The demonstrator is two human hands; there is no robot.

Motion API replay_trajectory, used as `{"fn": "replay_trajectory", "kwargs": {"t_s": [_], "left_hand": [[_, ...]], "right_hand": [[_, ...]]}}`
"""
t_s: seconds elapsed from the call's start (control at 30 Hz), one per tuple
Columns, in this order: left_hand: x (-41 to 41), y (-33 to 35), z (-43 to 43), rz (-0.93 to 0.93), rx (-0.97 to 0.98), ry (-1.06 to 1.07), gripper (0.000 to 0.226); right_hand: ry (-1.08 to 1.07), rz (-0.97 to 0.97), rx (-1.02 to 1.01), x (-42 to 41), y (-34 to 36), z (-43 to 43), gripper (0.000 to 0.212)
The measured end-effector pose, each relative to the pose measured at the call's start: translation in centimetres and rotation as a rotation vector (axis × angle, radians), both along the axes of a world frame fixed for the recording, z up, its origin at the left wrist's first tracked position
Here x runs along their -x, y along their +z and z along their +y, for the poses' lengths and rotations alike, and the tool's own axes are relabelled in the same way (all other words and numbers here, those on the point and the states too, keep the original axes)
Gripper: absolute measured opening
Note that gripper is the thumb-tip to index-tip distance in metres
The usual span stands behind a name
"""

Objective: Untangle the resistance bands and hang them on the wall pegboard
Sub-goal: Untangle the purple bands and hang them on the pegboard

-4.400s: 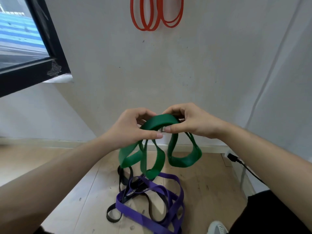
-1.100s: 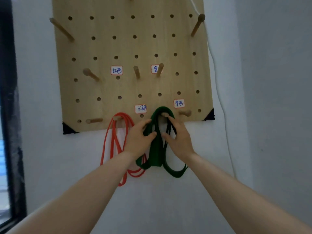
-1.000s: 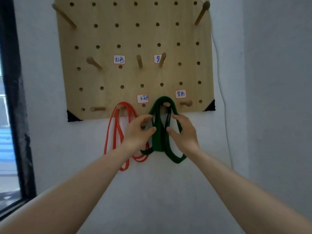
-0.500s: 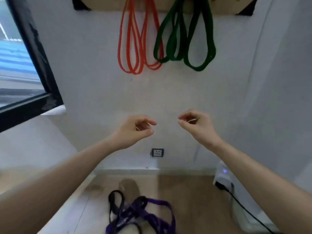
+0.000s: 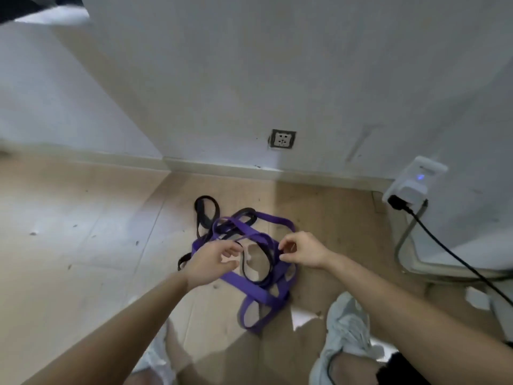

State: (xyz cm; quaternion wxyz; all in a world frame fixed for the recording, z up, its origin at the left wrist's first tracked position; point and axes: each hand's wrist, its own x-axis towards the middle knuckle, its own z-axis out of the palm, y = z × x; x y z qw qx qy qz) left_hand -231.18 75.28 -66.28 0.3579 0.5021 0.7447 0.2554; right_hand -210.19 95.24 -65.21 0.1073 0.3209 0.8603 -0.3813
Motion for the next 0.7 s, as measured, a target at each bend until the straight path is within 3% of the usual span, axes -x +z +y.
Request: {"fn": "replay_trajectory", "kwargs": {"t_s": [0.17, 0.33, 0.4, 0.53, 0.6, 0.7], "left_hand": [[-2.8, -8.1, -2.1, 0.099, 0.179, -0.081, 0.043], [-4.8, -12.3, -2.3, 0.155, 0.278, -0.139, 0.066], [-5.6, -12.9, -2.2, 0.187, 0.296, -0.216, 0.073], [-6.2, -13.2, -2.0, 0.395, 0.296, -0.316, 0.070], [-6.0, -12.8, -1.7, 0.401, 0.239, -0.288, 0.059], [-5.5, -10.7, -0.6, 0.391, 0.100, -0.238, 0.052]], "right_hand": [[0.068, -0.186, 0.082, -1.4, -9.0, -4.8, 0.045], [0.178, -0.318, -0.037, -3.7, -13.7, -7.9, 0.042], [0.221, -0.335, -0.064, -3.8, -13.7, -8.0, 0.027], [0.210, -0.237, 0.072, -3.4, -10.6, -6.5, 0.004], [0.166, -0.208, 0.156, -3.1, -7.8, -5.0, 0.002], [0.157, -0.187, 0.197, -2.1, -3.0, -2.9, 0.020]]}}
